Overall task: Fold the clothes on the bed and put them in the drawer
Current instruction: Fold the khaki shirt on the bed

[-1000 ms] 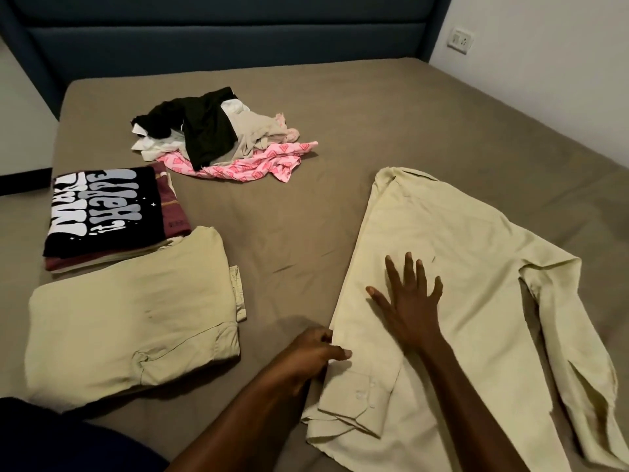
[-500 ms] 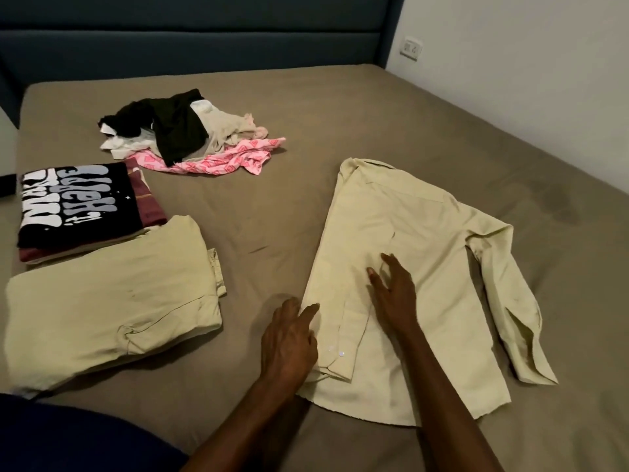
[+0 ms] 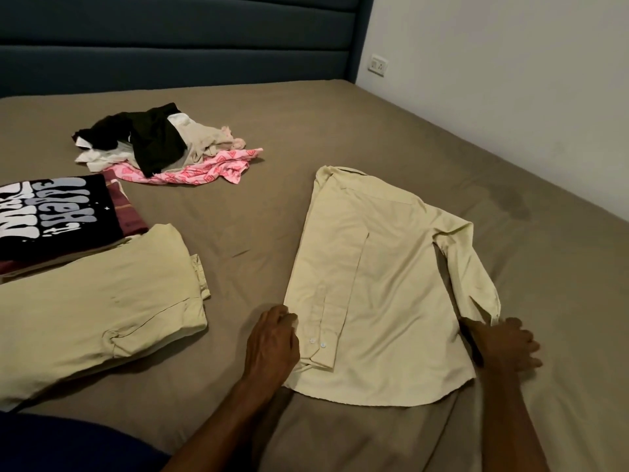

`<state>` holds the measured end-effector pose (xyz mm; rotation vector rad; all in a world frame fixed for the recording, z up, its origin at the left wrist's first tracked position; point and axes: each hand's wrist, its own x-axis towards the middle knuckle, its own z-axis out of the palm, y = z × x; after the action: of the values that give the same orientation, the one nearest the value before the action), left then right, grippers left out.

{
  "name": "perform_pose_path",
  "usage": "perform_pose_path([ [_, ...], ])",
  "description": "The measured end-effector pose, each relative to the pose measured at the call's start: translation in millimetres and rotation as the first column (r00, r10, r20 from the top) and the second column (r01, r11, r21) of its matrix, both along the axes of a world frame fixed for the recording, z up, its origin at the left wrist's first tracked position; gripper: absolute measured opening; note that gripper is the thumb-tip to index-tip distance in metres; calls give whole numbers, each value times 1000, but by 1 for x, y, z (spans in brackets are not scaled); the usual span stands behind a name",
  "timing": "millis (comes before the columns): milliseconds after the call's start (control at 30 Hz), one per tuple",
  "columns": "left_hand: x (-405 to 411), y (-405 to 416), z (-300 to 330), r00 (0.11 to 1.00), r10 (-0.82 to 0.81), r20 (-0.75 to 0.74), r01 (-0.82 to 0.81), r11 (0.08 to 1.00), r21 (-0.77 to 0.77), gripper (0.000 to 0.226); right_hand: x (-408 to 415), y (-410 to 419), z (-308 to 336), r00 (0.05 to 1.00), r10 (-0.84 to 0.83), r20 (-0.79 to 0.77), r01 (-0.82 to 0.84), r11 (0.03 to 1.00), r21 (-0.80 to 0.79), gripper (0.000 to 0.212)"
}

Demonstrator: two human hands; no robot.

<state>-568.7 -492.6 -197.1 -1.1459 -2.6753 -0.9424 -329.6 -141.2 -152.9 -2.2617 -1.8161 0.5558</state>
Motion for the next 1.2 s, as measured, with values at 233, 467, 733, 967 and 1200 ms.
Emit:
perform_pose_path([
  [233,3,-1,10,1000,25,2,-25,989,146,29,10,10,37,771,-54,-634,-110,970,-216,73],
  [467,7,-1,14,999,37,-33,-32,992,118,32,-2,-1,8,720,-104,-686,154,988,12,33],
  [733,8,37,58,934,-180,309,61,931,359,26,-73,-59,82,690,616,-380,-158,641,751,35],
  [967,-37,101,100,372,-215,903,-305,891,337,57,-118,-115,73,447,741,-501,-502,671,546,28],
  [1200,-65,110,60,952,42,303,-39,999,-17,57,-72,-79,-18,897,431,-97,-345,820,456,32],
])
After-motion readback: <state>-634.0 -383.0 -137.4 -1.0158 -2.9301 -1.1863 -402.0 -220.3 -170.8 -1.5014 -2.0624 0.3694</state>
